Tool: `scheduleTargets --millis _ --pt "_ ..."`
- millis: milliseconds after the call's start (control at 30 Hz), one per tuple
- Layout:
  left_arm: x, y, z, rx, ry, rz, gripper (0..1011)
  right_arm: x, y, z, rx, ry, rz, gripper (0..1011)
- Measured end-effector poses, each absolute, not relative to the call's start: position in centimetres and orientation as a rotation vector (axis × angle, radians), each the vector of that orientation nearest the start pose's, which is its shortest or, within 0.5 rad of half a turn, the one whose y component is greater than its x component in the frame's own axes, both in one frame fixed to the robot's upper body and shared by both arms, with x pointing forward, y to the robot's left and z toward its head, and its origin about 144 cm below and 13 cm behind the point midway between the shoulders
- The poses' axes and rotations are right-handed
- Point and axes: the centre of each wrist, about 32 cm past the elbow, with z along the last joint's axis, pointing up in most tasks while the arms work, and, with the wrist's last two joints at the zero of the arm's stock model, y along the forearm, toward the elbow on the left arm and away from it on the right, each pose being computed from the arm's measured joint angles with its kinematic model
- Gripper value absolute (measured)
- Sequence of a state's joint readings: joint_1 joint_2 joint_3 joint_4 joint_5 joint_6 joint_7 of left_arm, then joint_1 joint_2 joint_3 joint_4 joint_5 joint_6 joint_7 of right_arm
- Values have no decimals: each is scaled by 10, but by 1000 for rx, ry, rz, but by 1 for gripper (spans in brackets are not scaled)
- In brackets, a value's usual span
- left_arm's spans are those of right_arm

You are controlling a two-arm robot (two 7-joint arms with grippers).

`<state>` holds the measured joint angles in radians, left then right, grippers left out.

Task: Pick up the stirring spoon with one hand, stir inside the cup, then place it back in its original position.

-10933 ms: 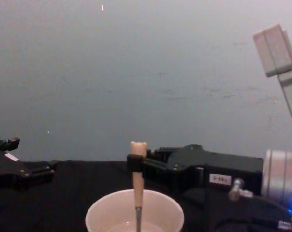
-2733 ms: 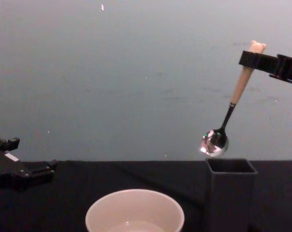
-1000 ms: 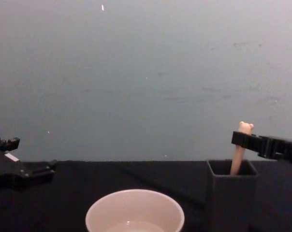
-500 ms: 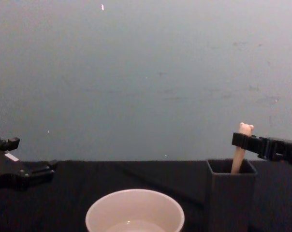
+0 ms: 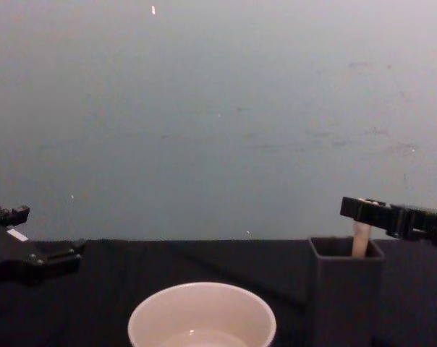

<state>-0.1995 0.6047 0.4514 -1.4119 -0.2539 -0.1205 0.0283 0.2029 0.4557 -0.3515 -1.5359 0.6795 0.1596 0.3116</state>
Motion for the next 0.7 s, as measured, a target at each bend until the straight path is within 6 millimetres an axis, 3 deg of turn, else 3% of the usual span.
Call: scheduleTargets --millis 133,433,700 --pt "489 310 1140 304 -285 1248 1001 499 -262 1180 28 245 -940 539" --pt "489 310 1140 305 -285 1248 1001 499 -262 1180 29 246 -940 814" --pt "489 310 1140 305 -285 1248 1001 499 -260 1183 43 205 -970 1002"
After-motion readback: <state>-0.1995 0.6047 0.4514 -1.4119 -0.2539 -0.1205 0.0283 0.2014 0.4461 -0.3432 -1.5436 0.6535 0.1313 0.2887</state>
